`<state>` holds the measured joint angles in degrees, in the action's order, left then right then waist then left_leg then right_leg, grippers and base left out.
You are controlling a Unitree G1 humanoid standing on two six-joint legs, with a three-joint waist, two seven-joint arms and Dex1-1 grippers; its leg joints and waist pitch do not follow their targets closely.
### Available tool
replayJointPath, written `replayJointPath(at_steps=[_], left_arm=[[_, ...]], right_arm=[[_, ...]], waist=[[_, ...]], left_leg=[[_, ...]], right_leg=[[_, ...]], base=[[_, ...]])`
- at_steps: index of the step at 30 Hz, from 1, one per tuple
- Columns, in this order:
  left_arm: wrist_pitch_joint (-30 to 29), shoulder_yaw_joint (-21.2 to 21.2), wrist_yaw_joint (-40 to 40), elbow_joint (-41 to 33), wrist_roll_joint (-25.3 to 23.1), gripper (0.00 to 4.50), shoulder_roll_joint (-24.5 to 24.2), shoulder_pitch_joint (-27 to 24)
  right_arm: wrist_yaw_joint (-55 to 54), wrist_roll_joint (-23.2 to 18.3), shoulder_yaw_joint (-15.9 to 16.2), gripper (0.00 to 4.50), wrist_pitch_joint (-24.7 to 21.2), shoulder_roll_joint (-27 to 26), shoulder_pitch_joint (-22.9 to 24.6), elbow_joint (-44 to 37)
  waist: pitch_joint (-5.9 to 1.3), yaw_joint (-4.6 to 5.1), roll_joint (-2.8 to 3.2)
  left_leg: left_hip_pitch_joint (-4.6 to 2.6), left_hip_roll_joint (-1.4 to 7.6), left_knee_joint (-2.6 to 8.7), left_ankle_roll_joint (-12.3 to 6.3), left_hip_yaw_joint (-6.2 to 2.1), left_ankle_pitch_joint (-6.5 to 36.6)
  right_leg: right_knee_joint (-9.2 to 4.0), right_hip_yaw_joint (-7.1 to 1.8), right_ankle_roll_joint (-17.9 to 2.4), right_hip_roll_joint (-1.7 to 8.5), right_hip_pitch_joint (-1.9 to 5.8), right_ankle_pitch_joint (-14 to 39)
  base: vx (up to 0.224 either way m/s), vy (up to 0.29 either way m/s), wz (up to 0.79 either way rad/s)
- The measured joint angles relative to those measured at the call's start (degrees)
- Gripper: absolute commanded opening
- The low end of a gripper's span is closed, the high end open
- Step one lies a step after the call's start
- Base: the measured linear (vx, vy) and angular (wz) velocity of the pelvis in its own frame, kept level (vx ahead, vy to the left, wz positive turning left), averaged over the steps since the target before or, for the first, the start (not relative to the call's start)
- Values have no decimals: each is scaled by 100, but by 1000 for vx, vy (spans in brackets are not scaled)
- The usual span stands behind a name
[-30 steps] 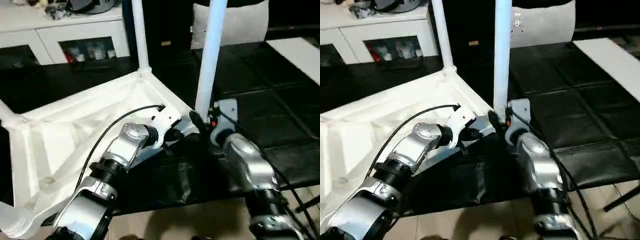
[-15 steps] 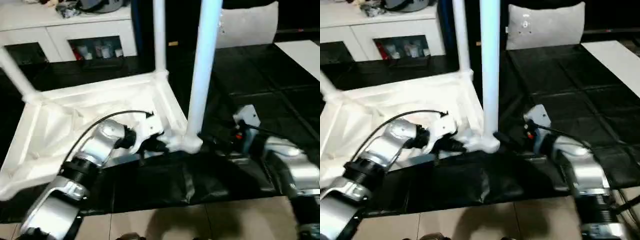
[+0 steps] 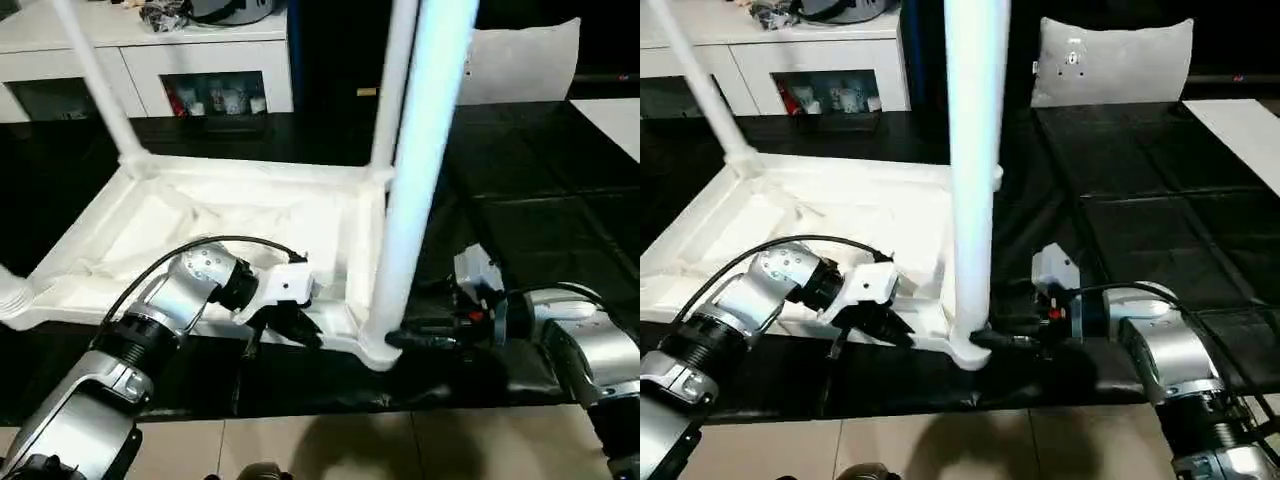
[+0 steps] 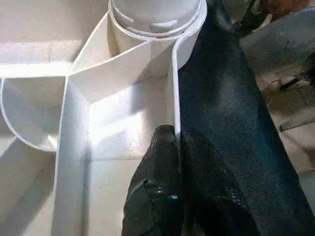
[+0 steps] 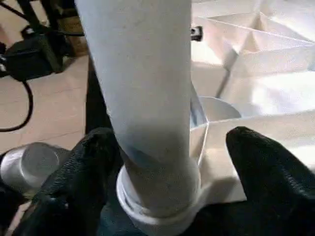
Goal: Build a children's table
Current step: Rotate leg to tighten
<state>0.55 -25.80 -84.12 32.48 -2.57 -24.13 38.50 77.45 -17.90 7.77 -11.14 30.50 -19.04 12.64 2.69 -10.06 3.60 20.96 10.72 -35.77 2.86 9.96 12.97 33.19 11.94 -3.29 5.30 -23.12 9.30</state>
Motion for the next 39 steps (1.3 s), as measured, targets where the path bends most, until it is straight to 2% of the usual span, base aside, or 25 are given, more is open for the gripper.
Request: replayJointPath(at_steps=[2,5,7,9,13,14,19,25,29,32,33,35,37,39], left_arm=[[14,-13,-32,-1,-2,0,17,0],[73,-42,-69,-2,-1,0,31,4],[94,-45,-78,-2,1,0,30,4],[126,-45,-87,-2,1,0,25,4],[164,-48,-94,-1,1,0,15,5],[165,-48,-94,-1,1,0,14,4],[163,-47,-99,-2,2,0,9,4],[-337,60,-66,-87,65,0,56,-45],[-922,402,829,-11,-85,0,205,-24],[-1588,665,2023,187,-236,0,790,125],[-1702,706,2267,248,-248,0,934,160],[-1990,794,2848,290,-262,0,1283,222],[-2073,919,3309,359,-261,0,1535,227],[-2170,1027,3728,358,-261,0,1728,232]], right_arm=[[66,0,71,351,-1,-6,-56,12],[211,-6,167,314,2,-13,-131,138],[284,-7,181,314,0,-23,-131,180],[341,-28,200,286,-21,-38,-133,233],[406,-46,217,265,-94,-43,-133,233],[410,-47,217,242,-107,-44,-133,233],[430,-58,224,211,-160,-51,-131,225],[35,-102,156,194,-504,-209,43,-91],[-1353,89,-245,194,-885,-845,66,-102],[-2915,420,-627,194,-981,-1404,-180,184],[-3224,502,-691,194,-957,-1517,-251,282],[-3985,691,-787,194,-892,-1736,-439,481],[-4599,817,-880,194,-843,-1984,-621,691],[-5195,902,-1016,194,-803,-2279,-779,843]], waist=[[0,0,-2],[-1,-7,-11],[0,-11,-11],[0,-12,-12],[0,-13,-12],[0,-13,-12],[1,-11,-13],[0,16,-13],[1,137,-16],[17,373,-39],[20,415,-43],[20,564,-42],[21,642,-44],[20,661,-43]], left_leg=[[0,0,0,0,0,0],[0,0,0,0,0,0],[0,0,0,0,0,0],[1,0,0,0,0,0],[0,1,0,0,0,0],[1,1,0,0,0,0],[1,1,0,0,0,0],[0,3,3,2,0,-1],[-52,3,7,35,1,-8],[-72,0,9,56,3,-8],[-76,0,8,55,3,-7],[-69,-1,29,49,5,-3],[-64,-6,30,34,4,8],[-35,-8,49,12,3,-1]], right_leg=[[0,1,0,0,3,0],[0,1,1,0,4,0],[-1,1,1,0,3,0],[-2,1,1,0,3,0],[-1,1,1,0,3,0],[-1,1,1,-1,3,0],[-1,1,1,-1,3,0],[0,1,1,-3,8,0],[-2,1,-1,-5,37,-14],[-33,5,6,-5,63,-20],[-42,6,14,-5,67,-24],[-98,12,46,-7,80,-47],[-106,9,35,-7,81,-66],[-109,9,31,-8,63,-62]], base=[[0,0,0],[0,0,0],[0,0,0],[0,0,0],[0,0,0],[0,0,0],[0,0,0],[0,0,0],[0,0,0],[0,0,0],[0,0,0],[0,0,0],[0,0,0],[0,0,0]])
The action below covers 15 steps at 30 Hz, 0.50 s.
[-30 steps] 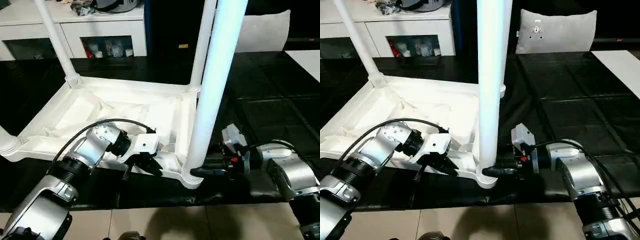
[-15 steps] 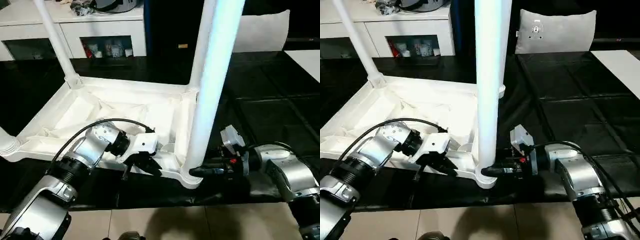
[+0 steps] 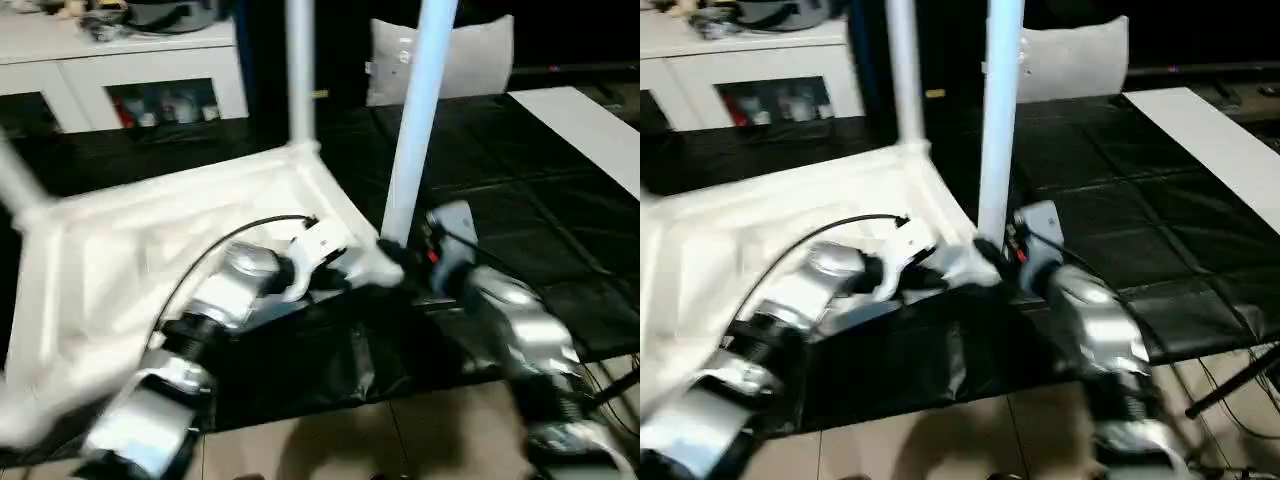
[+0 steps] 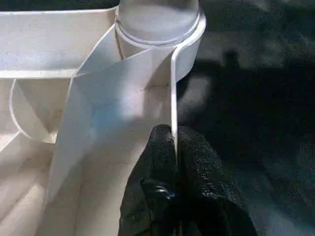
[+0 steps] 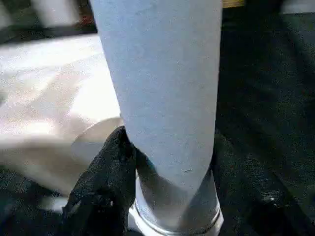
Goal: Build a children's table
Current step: Rotate leg to tighten
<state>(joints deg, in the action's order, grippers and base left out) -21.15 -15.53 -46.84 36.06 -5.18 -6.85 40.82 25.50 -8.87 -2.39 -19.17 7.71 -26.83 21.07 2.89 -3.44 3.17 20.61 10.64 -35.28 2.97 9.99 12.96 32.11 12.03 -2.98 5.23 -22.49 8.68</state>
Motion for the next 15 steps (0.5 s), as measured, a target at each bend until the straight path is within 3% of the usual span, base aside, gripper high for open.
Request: replayJointPath(at_steps=[2,3,5,11,15], left_arm=[[-46,39,155,-59,-5,0,86,0],[-58,50,171,-98,-13,0,92,-1],[-92,44,192,-153,-21,0,92,-4],[-46,-73,130,-176,-27,0,29,-5],[98,-141,-205,-176,-21,0,-168,-10]], right_arm=[[-228,3,-106,194,84,-132,-4,-4],[-274,9,-118,248,136,-159,-4,-10],[-284,31,-118,262,227,-182,7,-18],[-38,-109,-146,310,322,-142,175,-114],[608,-276,-121,353,356,183,329,-197]], waist=[[-2,-32,1],[-2,-43,1],[-2,-64,1],[-1,-157,0],[0,-188,0]], left_leg=[[46,0,10,-14,-1,-6],[49,0,9,-15,-1,-6],[60,0,-3,-25,0,-2],[51,6,-20,-23,6,-3],[47,7,-22,-13,6,-10]], right_leg=[[6,-1,1,0,-42,9],[15,-3,-4,1,-64,7],[42,-8,-33,3,-86,4],[95,-12,-29,4,-99,49],[96,-12,-36,4,-97,42]], base=[[0,0,0],[0,0,0],[28,-2,0],[0,0,0],[0,0,0]])
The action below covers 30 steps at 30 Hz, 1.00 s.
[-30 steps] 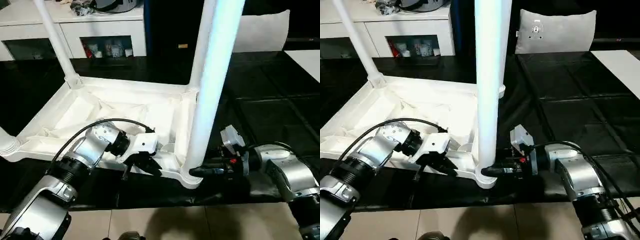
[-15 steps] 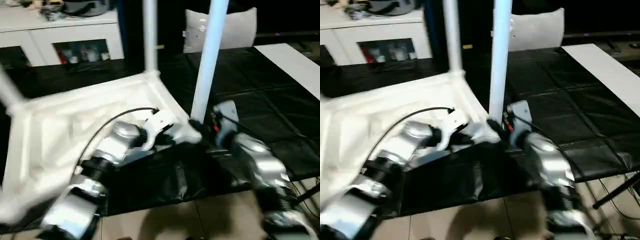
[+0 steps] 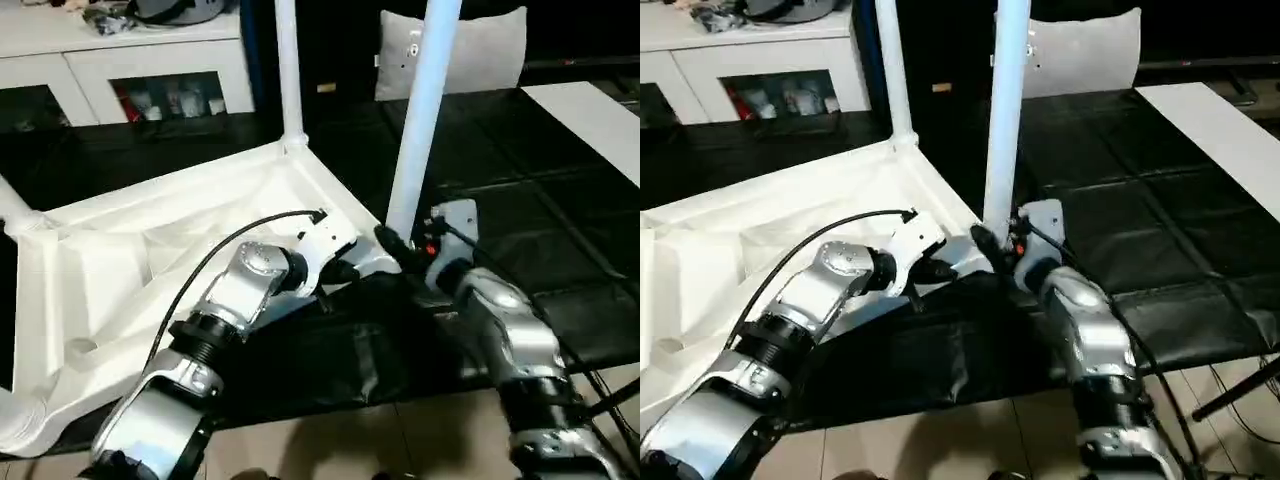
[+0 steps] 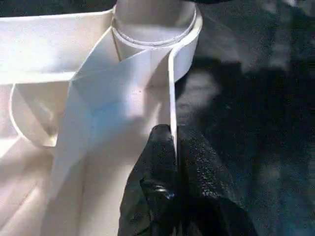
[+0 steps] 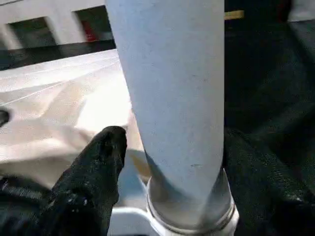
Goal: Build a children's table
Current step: Rotate leg to tighten
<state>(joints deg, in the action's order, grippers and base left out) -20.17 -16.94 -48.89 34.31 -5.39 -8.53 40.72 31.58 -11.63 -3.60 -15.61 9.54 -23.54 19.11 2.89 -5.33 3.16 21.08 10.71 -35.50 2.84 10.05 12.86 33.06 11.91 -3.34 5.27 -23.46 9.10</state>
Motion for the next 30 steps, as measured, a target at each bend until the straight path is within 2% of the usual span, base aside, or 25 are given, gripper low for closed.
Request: replayJointPath(at_steps=[4,7,8,10,14,17,18,20,21,25,30], left_arm=[[374,-148,-604,-9,61,0,-330,-50],[681,-246,-1269,-56,131,0,-711,-115],[776,-272,-1449,-72,131,0,-787,-135],[926,-330,-1725,-76,129,0,-929,-137],[1335,-567,-2680,-100,285,0,-1267,-163],[1545,-661,-3067,-100,295,0,-1471,-159],[1602,-684,-3163,-100,294,0,-1507,-159],[1721,-760,-3365,-100,293,0,-1563,-148],[1779,-783,-3446,-100,291,0,-1573,-145],[1902,-841,-3633,-100,291,0,-1603,-145],[1980,-932,-3777,-155,293,0,-1605,-139]], right_arm=[[972,-175,201,390,16,586,174,-159],[1853,-230,369,403,79,1105,320,-325],[2025,-230,391,420,90,1197,319,-326],[2365,-247,451,420,141,1300,319,-327],[3589,-252,836,420,601,1907,325,-336],[4099,-287,1005,420,745,1994,324,-327],[4219,-329,1051,405,745,1997,324,-323],[4486,-382,1117,405,745,2005,323,-315],[4596,-394,1147,376,745,2028,322,-314],[4911,-484,1246,358,680,2055,303,-304],[5167,-601,1330,309,609,2044,150,-208]], waist=[[0,-62,1],[1,-136,2],[1,-168,2],[0,-233,2],[1,-389,-5],[1,-456,-6],[1,-466,-6],[1,-479,-6],[0,-485,-7],[-5,-492,-32],[-5,-539,-36]], left_leg=[[0,0,-1,0,0,0],[0,3,-2,0,0,0],[-1,3,-3,0,0,0],[-5,3,-11,0,0,0],[-3,1,-19,-5,4,4],[-9,4,-20,-2,4,2],[-9,4,-20,-2,4,1],[-11,3,-26,-2,4,1],[-12,3,-28,-2,4,2],[-14,4,-29,-2,3,2],[-16,4,-30,-2,3,2]], right_leg=[[0,0,0,0,1,-1],[3,1,1,-1,2,0],[3,1,0,0,4,0],[3,1,0,1,9,-1],[2,0,1,6,11,-1],[12,1,0,6,12,-1],[13,0,0,6,13,-1],[12,1,-1,6,19,-2],[11,0,-1,7,21,-2],[10,0,-1,7,26,-2],[10,0,0,7,29,-2]], base=[[0,0,0],[0,0,0],[0,0,0],[0,0,0],[0,0,0],[0,0,0],[0,0,0],[0,0,0],[0,0,0],[0,0,0],[0,0,0]])
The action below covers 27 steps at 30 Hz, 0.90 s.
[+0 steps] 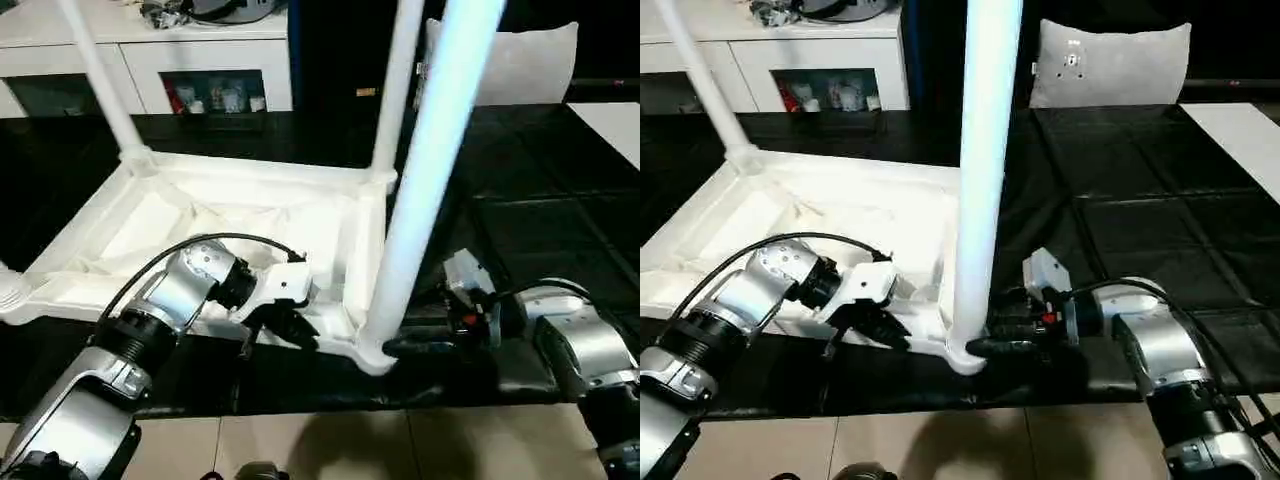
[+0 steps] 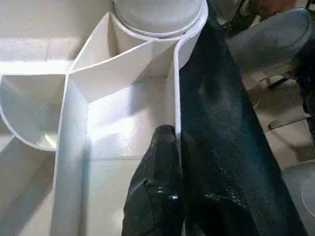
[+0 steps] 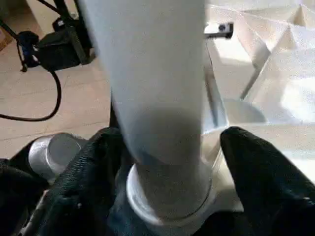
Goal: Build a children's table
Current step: Rotate leg to tighten
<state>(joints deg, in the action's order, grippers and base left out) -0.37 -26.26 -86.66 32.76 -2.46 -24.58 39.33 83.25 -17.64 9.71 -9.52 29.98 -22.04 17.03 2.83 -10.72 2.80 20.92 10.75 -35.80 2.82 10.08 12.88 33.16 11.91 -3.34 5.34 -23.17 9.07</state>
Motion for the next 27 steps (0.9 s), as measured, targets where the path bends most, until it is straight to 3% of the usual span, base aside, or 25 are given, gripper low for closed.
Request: replayJointPath(at_steps=[4,12,19,22,25,27], left_arm=[[50,-19,-12,0,0,0,29,13],[71,-54,-60,0,0,0,24,26],[-218,-33,-59,-73,53,0,74,19],[-454,24,115,-78,40,0,104,16],[-888,210,771,-24,-150,0,277,19],[-1216,375,1349,53,-280,0,463,56]], right_arm=[[107,-13,27,283,-30,-15,-12,7],[233,-73,137,207,-217,-21,-47,7],[11,-160,46,193,-655,-23,140,-351],[-384,-183,-43,193,-910,-107,235,-527],[-1226,41,-284,193,-1039,-441,288,-505],[-2099,200,-525,193,-1119,-804,260,-423]], waist=[[0,-60,-1],[-1,-70,-1],[-3,-76,0],[-5,-52,3],[-5,1,3],[-4,152,5]], left_leg=[[-1,1,0,0,0,0],[0,1,0,0,0,0],[-4,1,1,1,0,0],[-11,1,1,8,1,-4],[-82,2,5,53,2,6],[-100,2,5,63,-1,1]], right_leg=[[0,0,0,0,0,0],[0,0,0,0,0,0],[0,0,1,0,4,0],[1,-1,1,0,13,-6],[-3,1,4,-5,64,-11],[-22,15,7,-5,87,-13]], base=[[0,0,0],[0,0,0],[0,0,0],[0,0,0],[0,0,0],[0,0,0]])
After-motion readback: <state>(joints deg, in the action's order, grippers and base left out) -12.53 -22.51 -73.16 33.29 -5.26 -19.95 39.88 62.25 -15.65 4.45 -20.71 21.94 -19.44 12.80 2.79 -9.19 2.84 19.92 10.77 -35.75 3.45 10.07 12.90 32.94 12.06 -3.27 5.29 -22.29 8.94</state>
